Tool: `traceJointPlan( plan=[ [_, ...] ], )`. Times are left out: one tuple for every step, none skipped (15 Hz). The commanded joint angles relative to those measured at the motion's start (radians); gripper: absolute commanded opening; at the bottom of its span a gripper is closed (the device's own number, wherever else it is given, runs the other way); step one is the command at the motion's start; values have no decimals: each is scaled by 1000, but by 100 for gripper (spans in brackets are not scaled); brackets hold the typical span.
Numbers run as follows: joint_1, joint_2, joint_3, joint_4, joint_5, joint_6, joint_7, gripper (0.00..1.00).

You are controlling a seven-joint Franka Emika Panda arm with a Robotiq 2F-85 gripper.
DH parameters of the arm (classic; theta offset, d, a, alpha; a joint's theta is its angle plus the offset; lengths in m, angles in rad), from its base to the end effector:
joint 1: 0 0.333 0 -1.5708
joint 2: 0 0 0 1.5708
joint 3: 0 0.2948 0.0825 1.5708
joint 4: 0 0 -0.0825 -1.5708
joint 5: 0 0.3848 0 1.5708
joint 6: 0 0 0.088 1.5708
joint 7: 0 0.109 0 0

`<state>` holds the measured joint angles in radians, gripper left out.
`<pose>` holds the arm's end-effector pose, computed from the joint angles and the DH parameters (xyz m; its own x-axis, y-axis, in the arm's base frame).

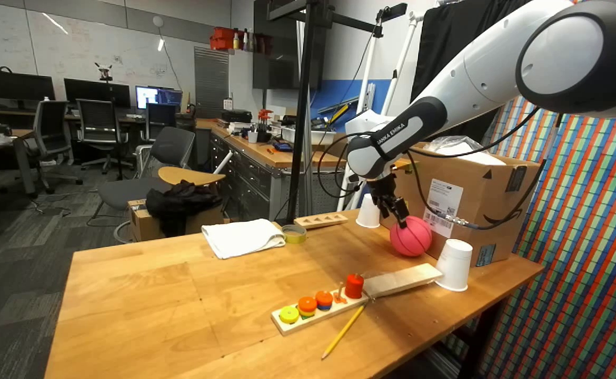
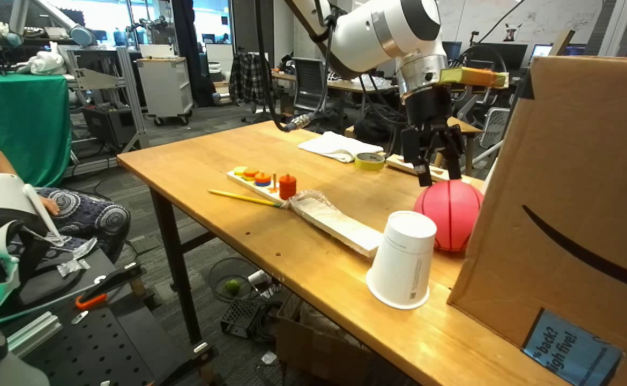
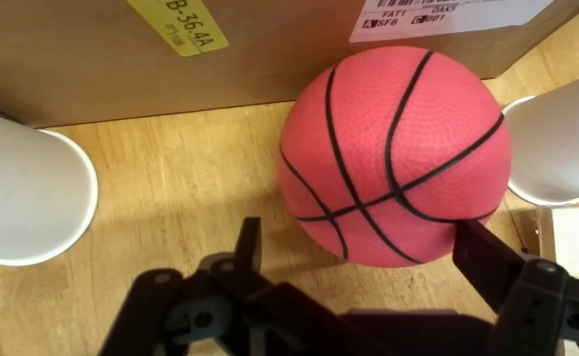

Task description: Move the ball

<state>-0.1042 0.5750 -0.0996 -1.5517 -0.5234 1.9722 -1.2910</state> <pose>0.6564 -0.1606 0.2922 0.1732 0.8425 -0.5100 0.9683 -0.2403 -0.0682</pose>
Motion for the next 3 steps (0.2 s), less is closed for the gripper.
traceJointPlan(
  plan=[
    [-4,0,5,2,-2,-3,0,100],
    [-4,0,5,2,-2,-3,0,100],
    [-4,0,5,2,-2,-3,0,100]
  ],
)
